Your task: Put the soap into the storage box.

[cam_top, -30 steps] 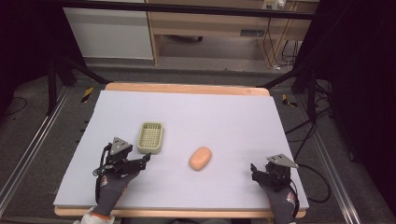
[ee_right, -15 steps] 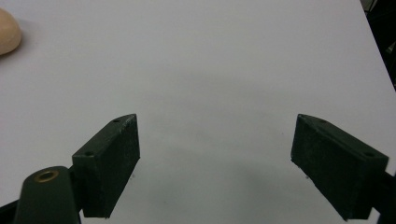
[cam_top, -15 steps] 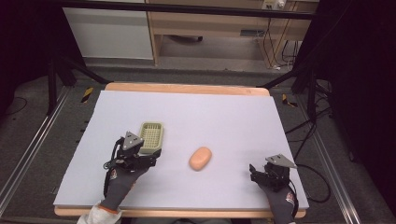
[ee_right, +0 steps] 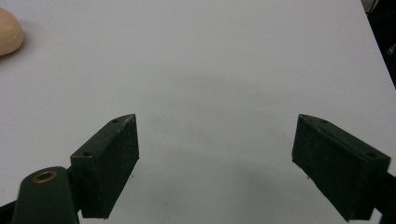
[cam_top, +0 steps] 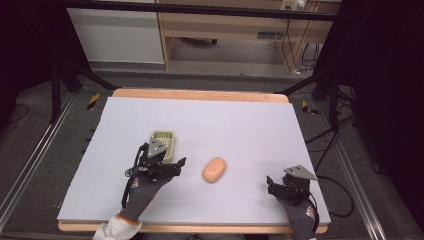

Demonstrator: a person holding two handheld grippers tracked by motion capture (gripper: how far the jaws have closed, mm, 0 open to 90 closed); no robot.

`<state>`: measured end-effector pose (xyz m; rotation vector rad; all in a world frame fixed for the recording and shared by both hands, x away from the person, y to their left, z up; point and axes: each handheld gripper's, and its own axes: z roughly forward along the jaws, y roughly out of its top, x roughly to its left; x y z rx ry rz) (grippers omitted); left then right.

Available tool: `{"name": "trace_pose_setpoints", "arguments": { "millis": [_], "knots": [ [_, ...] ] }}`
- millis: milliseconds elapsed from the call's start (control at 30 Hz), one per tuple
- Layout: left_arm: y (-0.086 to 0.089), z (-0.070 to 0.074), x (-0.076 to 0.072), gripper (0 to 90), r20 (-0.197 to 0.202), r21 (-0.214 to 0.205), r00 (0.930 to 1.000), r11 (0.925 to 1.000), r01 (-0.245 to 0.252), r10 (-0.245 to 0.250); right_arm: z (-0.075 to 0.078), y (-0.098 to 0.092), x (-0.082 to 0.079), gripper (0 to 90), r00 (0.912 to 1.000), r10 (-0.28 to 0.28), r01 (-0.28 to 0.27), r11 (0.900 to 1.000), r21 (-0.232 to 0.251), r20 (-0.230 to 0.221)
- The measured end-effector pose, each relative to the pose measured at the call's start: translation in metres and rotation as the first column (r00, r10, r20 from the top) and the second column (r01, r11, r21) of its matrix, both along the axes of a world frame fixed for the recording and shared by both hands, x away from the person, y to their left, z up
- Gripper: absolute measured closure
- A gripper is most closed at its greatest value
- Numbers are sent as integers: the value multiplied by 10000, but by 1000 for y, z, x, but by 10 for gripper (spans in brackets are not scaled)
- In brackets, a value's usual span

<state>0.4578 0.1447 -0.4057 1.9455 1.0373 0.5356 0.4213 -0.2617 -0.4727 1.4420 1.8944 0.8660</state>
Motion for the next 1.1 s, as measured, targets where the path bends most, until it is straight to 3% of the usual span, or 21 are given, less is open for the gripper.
{"name": "trace_pose_setpoints", "arguments": {
  "millis": [367,467,600,900,1100],
  "knots": [
    [-18,1,3,235,-98,-27,9991,9991,423,-423,-1,0,0,154,10000,-23,21,9999,-119,-93],
    [-22,-1,3,235,-92,-11,9987,9987,507,-507,-4,0,1,150,9992,-50,36,9994,-345,-406],
    [-25,-5,1,234,-170,-108,9981,9982,590,-592,-3,0,0,145,9999,-112,106,9978,-647,-89],
    [-36,-10,5,233,-383,49,9959,9967,816,-814,-2,1,-1,145,9999,-84,81,9993,-361,-70],
    [-52,-8,8,225,-415,337,9923,9924,1181,-1167,-1,1,-2,139,10000,-83,83,9996,-280,0]
  ]
}}
